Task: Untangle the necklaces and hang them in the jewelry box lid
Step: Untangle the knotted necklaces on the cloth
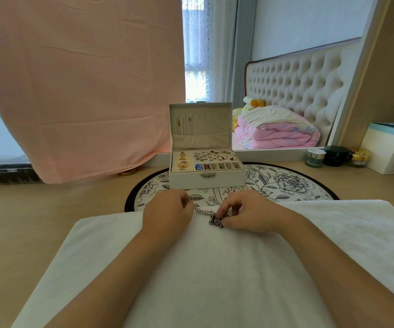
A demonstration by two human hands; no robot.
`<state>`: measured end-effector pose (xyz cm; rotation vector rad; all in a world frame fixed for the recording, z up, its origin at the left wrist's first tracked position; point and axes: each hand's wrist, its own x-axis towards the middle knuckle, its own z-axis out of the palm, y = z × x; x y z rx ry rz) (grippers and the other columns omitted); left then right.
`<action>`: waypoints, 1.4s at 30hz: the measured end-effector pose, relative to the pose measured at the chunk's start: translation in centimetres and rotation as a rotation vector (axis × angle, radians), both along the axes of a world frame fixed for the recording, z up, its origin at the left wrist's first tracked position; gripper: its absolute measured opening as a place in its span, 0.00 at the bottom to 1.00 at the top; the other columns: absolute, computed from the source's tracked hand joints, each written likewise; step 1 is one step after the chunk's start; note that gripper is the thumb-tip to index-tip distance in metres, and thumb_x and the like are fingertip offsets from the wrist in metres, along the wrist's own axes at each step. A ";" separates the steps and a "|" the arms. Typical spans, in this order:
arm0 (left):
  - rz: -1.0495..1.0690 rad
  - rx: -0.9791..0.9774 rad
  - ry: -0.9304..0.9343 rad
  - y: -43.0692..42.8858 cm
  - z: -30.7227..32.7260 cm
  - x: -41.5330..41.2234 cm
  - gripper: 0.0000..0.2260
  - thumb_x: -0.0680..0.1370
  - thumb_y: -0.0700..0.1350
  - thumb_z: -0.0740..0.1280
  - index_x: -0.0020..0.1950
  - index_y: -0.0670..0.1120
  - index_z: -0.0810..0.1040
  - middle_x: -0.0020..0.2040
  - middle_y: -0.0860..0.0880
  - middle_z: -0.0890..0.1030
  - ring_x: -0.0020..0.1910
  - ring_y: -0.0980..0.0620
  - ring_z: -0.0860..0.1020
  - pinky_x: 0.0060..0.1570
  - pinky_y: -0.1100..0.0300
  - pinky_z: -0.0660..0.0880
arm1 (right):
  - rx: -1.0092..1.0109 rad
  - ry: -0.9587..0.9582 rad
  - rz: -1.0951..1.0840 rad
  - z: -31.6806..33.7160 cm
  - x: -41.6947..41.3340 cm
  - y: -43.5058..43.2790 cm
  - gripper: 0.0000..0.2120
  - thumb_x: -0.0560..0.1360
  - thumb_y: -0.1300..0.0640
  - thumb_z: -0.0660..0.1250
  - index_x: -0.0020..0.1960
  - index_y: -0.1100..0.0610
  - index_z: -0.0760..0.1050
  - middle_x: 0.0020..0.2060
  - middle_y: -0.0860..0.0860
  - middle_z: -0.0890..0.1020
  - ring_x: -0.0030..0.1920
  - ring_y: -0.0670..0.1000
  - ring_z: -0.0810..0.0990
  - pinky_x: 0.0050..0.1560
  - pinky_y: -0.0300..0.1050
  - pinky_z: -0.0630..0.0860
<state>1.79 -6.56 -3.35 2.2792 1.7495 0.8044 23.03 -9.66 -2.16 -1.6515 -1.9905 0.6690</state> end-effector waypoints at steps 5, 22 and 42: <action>-0.215 0.159 0.060 -0.2 -0.9 1.0 0.09 0.79 0.52 0.67 0.59 0.58 0.80 0.54 0.58 0.77 0.57 0.55 0.71 0.56 0.58 0.69 | 0.056 -0.113 -0.027 0.1 0.0 0.3 0.08 0.72 0.55 0.75 0.46 0.41 0.85 0.40 0.39 0.83 0.36 0.35 0.78 0.37 0.26 0.69; -0.324 0.044 -0.019 -0.3 -0.2 1.6 0.05 0.82 0.47 0.63 0.53 0.54 0.78 0.50 0.58 0.80 0.49 0.57 0.76 0.51 0.56 0.75 | 0.044 -0.028 -0.058 0.2 -0.1 0.2 0.01 0.71 0.52 0.77 0.41 0.47 0.86 0.34 0.43 0.84 0.30 0.38 0.77 0.36 0.35 0.72; -0.477 -0.558 -0.554 -1.3 1.4 1.0 0.04 0.76 0.41 0.74 0.47 0.45 0.80 0.37 0.51 0.82 0.37 0.55 0.78 0.43 0.62 0.74 | -0.042 0.328 0.040 0.2 -1.4 -0.3 0.16 0.85 0.52 0.58 0.40 0.54 0.73 0.27 0.48 0.73 0.27 0.47 0.69 0.31 0.42 0.66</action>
